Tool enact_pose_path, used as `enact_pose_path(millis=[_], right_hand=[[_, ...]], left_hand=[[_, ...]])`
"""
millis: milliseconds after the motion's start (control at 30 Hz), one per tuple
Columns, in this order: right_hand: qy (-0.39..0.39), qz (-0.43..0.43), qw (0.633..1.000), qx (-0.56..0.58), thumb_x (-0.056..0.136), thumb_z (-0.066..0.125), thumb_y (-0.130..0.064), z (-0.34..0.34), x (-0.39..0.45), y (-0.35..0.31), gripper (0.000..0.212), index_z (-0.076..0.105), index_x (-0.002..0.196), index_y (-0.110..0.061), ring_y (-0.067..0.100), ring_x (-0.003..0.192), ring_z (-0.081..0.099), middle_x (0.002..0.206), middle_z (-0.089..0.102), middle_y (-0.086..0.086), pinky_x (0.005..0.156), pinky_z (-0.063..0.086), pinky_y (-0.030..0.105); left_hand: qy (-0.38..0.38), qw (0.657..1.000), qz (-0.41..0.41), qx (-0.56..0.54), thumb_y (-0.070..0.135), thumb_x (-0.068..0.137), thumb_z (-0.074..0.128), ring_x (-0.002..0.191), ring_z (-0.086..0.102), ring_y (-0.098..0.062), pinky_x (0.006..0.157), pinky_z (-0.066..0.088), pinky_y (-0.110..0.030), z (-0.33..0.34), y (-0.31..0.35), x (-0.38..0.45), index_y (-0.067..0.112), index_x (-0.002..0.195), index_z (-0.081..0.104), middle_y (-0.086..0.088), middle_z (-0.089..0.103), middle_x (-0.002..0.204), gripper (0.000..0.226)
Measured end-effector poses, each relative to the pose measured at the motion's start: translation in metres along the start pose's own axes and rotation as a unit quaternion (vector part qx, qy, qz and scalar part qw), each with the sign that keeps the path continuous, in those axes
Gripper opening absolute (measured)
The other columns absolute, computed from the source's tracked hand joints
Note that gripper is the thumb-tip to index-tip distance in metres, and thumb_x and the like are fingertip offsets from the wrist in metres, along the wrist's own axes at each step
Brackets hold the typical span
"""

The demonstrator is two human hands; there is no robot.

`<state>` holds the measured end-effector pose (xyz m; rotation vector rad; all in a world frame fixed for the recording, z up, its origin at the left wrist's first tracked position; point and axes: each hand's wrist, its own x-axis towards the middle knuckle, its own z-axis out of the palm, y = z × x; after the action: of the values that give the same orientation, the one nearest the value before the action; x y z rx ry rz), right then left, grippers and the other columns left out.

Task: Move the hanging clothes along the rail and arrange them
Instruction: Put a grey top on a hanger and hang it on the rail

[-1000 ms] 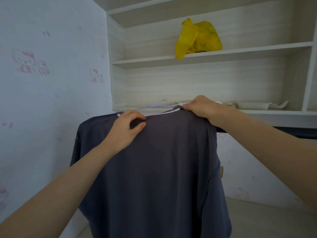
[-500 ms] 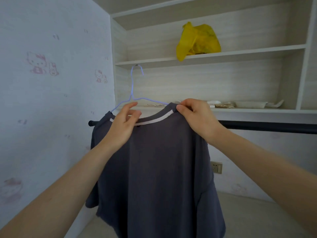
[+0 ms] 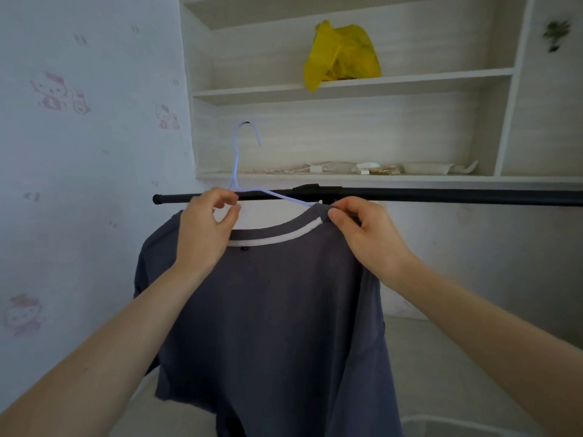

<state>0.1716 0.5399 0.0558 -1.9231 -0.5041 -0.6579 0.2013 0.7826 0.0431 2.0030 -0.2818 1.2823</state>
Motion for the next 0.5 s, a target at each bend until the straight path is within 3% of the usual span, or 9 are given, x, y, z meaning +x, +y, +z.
enact_pose_path(millis=[100, 200, 300, 367, 433, 500], right_hand=[[0.000, -0.008, 1.000, -0.004, 0.096, 0.052, -0.021, -0.015, -0.016, 0.003, 0.017, 0.067, 0.088, -0.021, 0.000, 0.075, 0.058, 0.083, 0.066, -0.007, 0.065, 0.045, 0.008], [-0.005, -0.017, 1.000, -0.003, 0.096, 0.052, -0.017, -0.036, -0.030, 0.005, 0.017, 0.068, 0.090, -0.016, -0.002, 0.074, 0.057, 0.084, 0.067, -0.005, 0.066, 0.045, 0.007], [-0.010, -0.021, 1.000, -0.005, 0.096, 0.052, -0.015, -0.062, -0.042, 0.007, 0.017, 0.068, 0.091, -0.015, -0.003, 0.075, 0.057, 0.084, 0.066, -0.007, 0.067, 0.046, 0.007], [-0.013, -0.015, 1.000, -0.013, 0.096, 0.052, -0.015, -0.079, -0.049, 0.014, 0.017, 0.069, 0.093, -0.014, -0.003, 0.075, 0.057, 0.084, 0.067, -0.007, 0.069, 0.046, 0.009], [-0.013, -0.007, 0.999, -0.041, 0.096, 0.053, -0.016, -0.100, -0.059, 0.026, 0.016, 0.068, 0.095, -0.017, -0.001, 0.077, 0.059, 0.085, 0.067, -0.008, 0.070, 0.047, 0.010], [-0.012, -0.004, 0.996, -0.090, 0.096, 0.053, -0.018, -0.125, -0.073, 0.045, 0.014, 0.066, 0.096, -0.020, 0.001, 0.081, 0.060, 0.086, 0.067, -0.010, 0.071, 0.046, 0.010]], left_hand=[[0.070, 0.994, 0.036, 0.073, 0.015, 0.084, 0.067, 0.078, 0.054, -0.019, 0.068, 0.040, -0.029, -0.007, 0.001, -0.005, 0.015, 0.078, 0.054, 0.003, 0.057, 0.078, 0.014], [0.080, 0.995, 0.029, 0.061, 0.016, 0.081, 0.072, 0.082, 0.050, -0.019, 0.070, 0.036, -0.025, -0.014, 0.001, -0.003, 0.010, 0.090, 0.058, 0.005, 0.054, 0.088, 0.017], [0.005, 0.998, 0.066, 0.015, 0.021, 0.084, 0.070, 0.079, 0.059, -0.015, 0.075, 0.045, -0.025, -0.015, 0.012, -0.006, 0.017, 0.090, 0.068, 0.018, 0.061, 0.079, 0.007], [-0.063, 0.997, 0.037, -0.032, 0.018, 0.085, 0.069, 0.065, 0.061, -0.010, 0.068, 0.049, -0.020, -0.013, 0.030, -0.010, 0.024, 0.080, 0.069, 0.022, 0.067, 0.075, 0.008], [-0.152, 0.984, -0.028, -0.082, 0.015, 0.086, 0.068, 0.046, 0.055, -0.015, 0.051, 0.047, -0.020, -0.008, 0.053, -0.017, 0.023, 0.075, 0.070, 0.010, 0.070, 0.074, 0.014], [-0.252, 0.963, -0.048, -0.087, 0.017, 0.087, 0.067, 0.041, 0.052, -0.020, 0.043, 0.040, -0.021, -0.002, 0.080, -0.028, 0.019, 0.076, 0.073, 0.001, 0.072, 0.072, 0.013]])
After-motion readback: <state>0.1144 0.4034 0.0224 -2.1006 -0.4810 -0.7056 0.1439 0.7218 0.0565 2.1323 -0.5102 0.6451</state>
